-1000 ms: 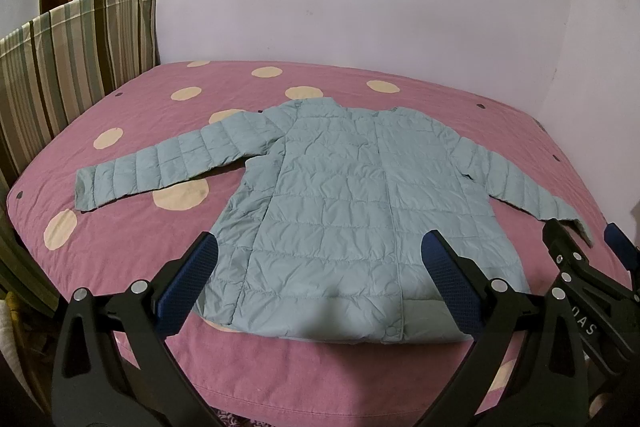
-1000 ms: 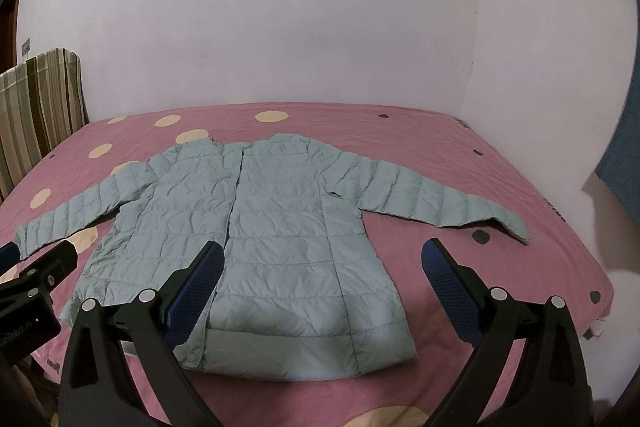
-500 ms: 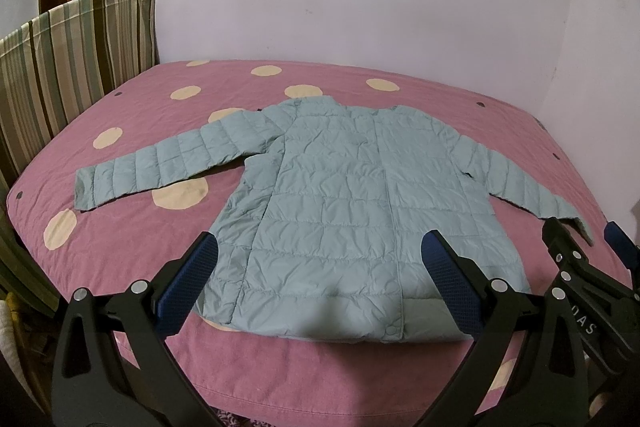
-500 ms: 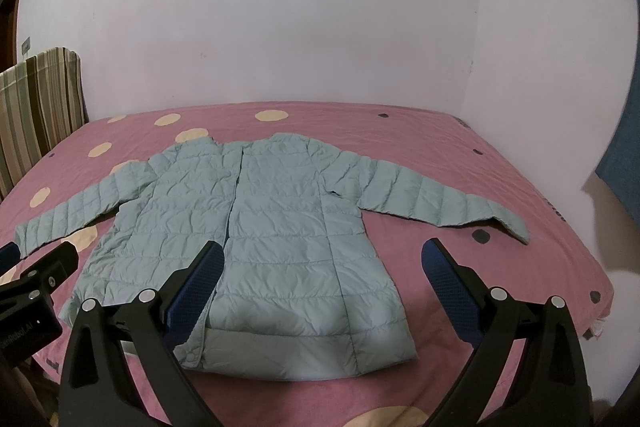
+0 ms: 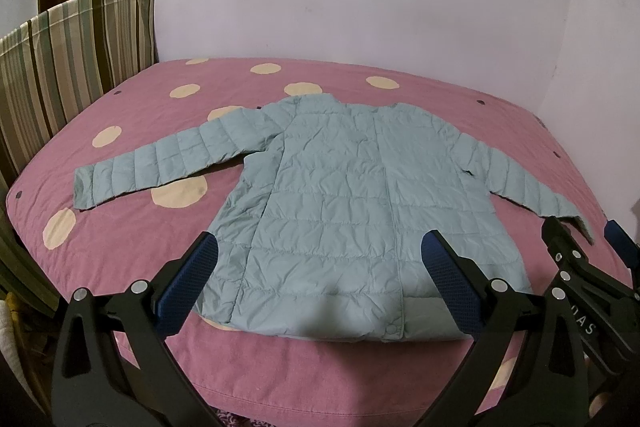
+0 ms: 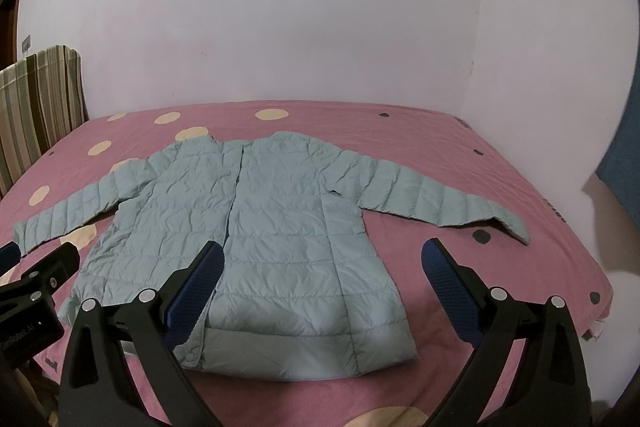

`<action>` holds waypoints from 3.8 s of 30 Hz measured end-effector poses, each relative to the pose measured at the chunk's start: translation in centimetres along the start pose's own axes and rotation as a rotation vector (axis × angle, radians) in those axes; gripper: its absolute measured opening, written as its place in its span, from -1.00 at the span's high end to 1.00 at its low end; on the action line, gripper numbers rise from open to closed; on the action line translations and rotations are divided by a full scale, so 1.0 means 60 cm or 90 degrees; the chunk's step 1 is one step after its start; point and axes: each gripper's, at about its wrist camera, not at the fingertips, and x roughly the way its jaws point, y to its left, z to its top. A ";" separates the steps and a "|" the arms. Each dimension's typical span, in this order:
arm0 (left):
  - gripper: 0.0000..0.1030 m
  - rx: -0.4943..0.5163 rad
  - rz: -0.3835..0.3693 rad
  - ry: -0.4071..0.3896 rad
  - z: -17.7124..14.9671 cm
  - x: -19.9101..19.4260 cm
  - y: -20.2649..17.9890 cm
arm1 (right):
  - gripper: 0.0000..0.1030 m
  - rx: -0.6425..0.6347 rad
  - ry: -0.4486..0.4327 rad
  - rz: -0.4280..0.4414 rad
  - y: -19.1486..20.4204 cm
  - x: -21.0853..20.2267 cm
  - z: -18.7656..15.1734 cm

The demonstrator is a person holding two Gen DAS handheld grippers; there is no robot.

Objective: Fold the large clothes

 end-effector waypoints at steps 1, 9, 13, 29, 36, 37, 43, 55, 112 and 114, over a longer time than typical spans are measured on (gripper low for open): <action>-0.96 0.000 0.000 0.001 -0.001 0.000 0.000 | -0.90 0.000 0.000 0.000 0.000 0.001 0.000; -0.96 0.000 0.000 0.004 -0.008 0.004 0.000 | -0.90 -0.001 0.001 0.000 -0.003 0.005 0.003; -0.96 0.001 0.000 0.010 -0.011 0.017 -0.001 | -0.90 -0.001 0.003 0.000 -0.003 0.006 0.001; -0.96 -0.105 0.078 0.084 0.014 0.178 0.131 | -0.90 0.108 0.054 0.019 -0.113 0.153 -0.007; -0.96 -0.195 0.178 0.095 0.011 0.251 0.258 | -0.88 0.302 0.106 0.012 -0.285 0.263 -0.011; -0.96 -0.213 0.192 0.102 0.006 0.262 0.282 | -0.78 0.327 0.107 0.008 -0.308 0.274 -0.013; -0.96 -0.287 0.236 0.137 -0.024 0.305 0.371 | -0.44 0.493 0.104 -0.011 -0.446 0.333 -0.046; -0.96 -0.286 0.301 0.159 -0.046 0.333 0.405 | -0.45 0.746 0.058 0.003 -0.584 0.423 -0.106; -0.96 -0.260 0.333 0.175 -0.051 0.355 0.396 | 0.76 -0.189 0.193 0.203 0.307 0.552 0.080; -0.96 -0.259 0.334 0.176 -0.051 0.355 0.396 | 0.76 -0.200 0.195 0.205 0.315 0.551 0.075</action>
